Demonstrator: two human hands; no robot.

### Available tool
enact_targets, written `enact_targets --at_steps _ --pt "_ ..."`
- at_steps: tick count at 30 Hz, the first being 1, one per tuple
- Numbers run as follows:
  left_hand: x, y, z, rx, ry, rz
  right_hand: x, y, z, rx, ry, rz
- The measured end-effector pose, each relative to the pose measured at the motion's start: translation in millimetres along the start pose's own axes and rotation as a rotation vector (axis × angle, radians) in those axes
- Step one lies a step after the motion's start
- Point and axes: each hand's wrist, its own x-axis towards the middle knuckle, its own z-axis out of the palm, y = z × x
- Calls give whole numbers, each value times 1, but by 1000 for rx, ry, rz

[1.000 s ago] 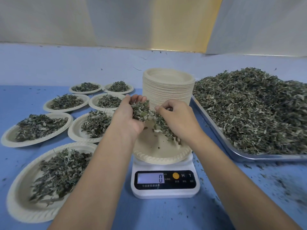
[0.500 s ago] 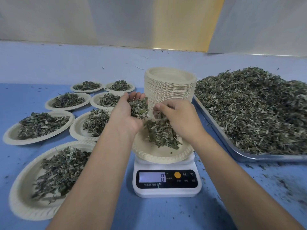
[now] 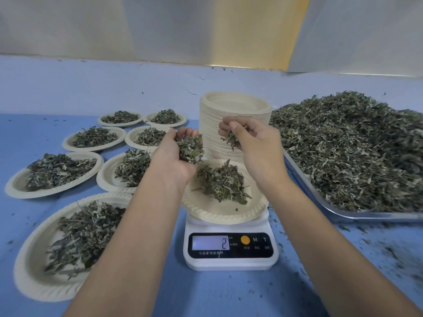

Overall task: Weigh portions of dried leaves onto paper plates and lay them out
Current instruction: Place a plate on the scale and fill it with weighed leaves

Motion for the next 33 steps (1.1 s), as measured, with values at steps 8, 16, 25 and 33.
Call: enact_targets --at_steps 8,16,25,33 --pt "0 -1 0 12 0 -6 -1 -3 1 125 -24 93" --pt "-1 -3 0 17 -1 -8 -2 -2 3 80 -89 106" --pt "-1 -2 0 -14 8 -20 -4 0 3 0 -136 81" --pt "-1 -3 -1 -8 9 -15 -6 -1 2 14 -182 117"
